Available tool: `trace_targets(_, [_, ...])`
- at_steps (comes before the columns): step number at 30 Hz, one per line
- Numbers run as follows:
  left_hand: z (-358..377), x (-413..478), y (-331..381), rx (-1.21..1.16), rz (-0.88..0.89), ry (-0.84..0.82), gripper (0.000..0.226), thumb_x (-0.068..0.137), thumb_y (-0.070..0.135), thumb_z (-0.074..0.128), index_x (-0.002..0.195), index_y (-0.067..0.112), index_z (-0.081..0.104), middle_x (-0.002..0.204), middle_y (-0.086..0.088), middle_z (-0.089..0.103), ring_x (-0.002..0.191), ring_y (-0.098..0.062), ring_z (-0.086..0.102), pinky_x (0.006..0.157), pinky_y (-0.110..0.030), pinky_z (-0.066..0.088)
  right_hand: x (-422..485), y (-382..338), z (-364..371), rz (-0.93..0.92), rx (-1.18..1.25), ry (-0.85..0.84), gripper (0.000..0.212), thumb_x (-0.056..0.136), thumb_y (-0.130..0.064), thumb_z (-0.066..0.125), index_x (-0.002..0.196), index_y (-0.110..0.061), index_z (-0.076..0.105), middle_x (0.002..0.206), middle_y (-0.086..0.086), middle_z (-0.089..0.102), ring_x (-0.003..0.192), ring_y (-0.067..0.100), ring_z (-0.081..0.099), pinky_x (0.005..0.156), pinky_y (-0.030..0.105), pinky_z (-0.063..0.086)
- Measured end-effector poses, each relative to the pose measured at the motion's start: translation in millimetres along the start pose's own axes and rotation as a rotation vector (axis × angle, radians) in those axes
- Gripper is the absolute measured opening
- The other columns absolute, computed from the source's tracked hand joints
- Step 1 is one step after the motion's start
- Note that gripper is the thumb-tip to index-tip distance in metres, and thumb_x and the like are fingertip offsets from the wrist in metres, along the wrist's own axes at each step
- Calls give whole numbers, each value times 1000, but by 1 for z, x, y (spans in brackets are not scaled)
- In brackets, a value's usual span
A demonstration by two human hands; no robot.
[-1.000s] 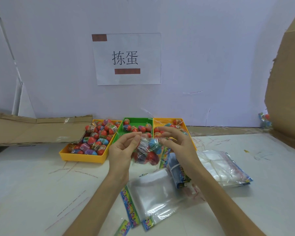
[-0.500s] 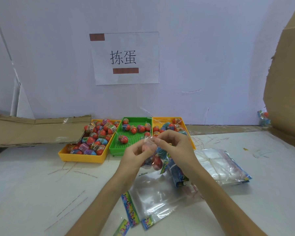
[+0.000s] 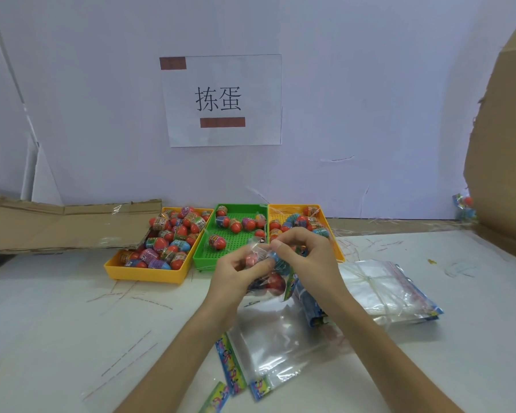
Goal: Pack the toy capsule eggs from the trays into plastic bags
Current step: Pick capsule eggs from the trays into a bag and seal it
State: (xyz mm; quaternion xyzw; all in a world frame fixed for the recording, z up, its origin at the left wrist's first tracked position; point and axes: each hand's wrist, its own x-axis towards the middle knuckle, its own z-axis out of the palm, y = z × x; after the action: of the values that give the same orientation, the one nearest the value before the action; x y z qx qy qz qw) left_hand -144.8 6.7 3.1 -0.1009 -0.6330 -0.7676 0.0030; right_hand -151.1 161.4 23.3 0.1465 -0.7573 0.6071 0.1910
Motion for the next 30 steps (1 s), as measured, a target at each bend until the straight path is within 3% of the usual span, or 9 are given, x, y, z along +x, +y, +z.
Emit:
trace_targets(3, [1,-2,3,-24,-12,-41,32,76,17,80,105,29,80,100,-12,78,87,-26,77,64,-24,58,1,0,0,17,1,9,19,89,-14,75,76,-28,73,82,-3,74,82,20,68,76,35,58])
trace_targets(5, [1,-3,3,-15,-8,-67,36,80,14,78,111,31,77,103,-10,79,90,-25,77,65,-23,57,0,0,0,14,-22,10,20,89,-14,75,76,-29,74,83,-4,75,82,21,68,77,37,59])
trace_targets(9, [1,-4,5,18,-21,-56,44,79,38,76,122,32,72,109,-4,78,100,-23,75,68,-29,59,1,1,-2,-3,-36,-2,16,89,-12,74,80,-25,74,79,-8,73,79,12,68,76,25,56])
trace_targets(12, [4,-3,8,-30,-76,21,41,83,50,66,114,24,73,105,-5,78,93,-24,76,64,-33,60,2,0,-5,7,-17,-9,15,90,-15,75,80,-26,74,77,-8,73,77,7,67,72,19,55])
trace_targets(15, [1,0,7,-55,-56,110,18,92,36,64,92,24,78,92,-6,76,82,-23,73,58,-33,58,3,-2,-7,44,70,-39,7,94,-19,71,88,-21,75,84,-2,75,79,11,68,73,17,53])
trace_targets(18, [-2,2,7,-61,-13,158,24,98,26,61,82,29,79,86,0,76,77,-13,71,60,-30,58,5,-2,-10,91,120,-70,14,98,-20,64,92,-14,75,91,8,75,83,18,68,77,19,54])
trace_targets(21, [-5,3,6,-81,12,202,19,99,25,61,89,24,78,93,-3,76,81,-11,71,64,-25,57,5,1,-9,109,76,-64,14,93,-16,71,81,-21,75,82,1,74,78,13,66,74,19,53])
trace_targets(25, [-5,4,4,-92,64,259,18,100,23,60,96,16,76,96,-6,75,87,-17,70,69,-30,57,4,4,-9,104,56,-28,15,91,-17,73,77,-21,75,79,0,74,79,21,69,74,20,54])
trace_targets(30, [-2,5,5,-111,125,293,21,101,17,57,95,16,77,90,2,78,83,-11,74,67,-25,60,4,3,-5,64,13,54,17,92,-16,73,77,-24,73,75,-9,71,72,3,63,67,11,49])
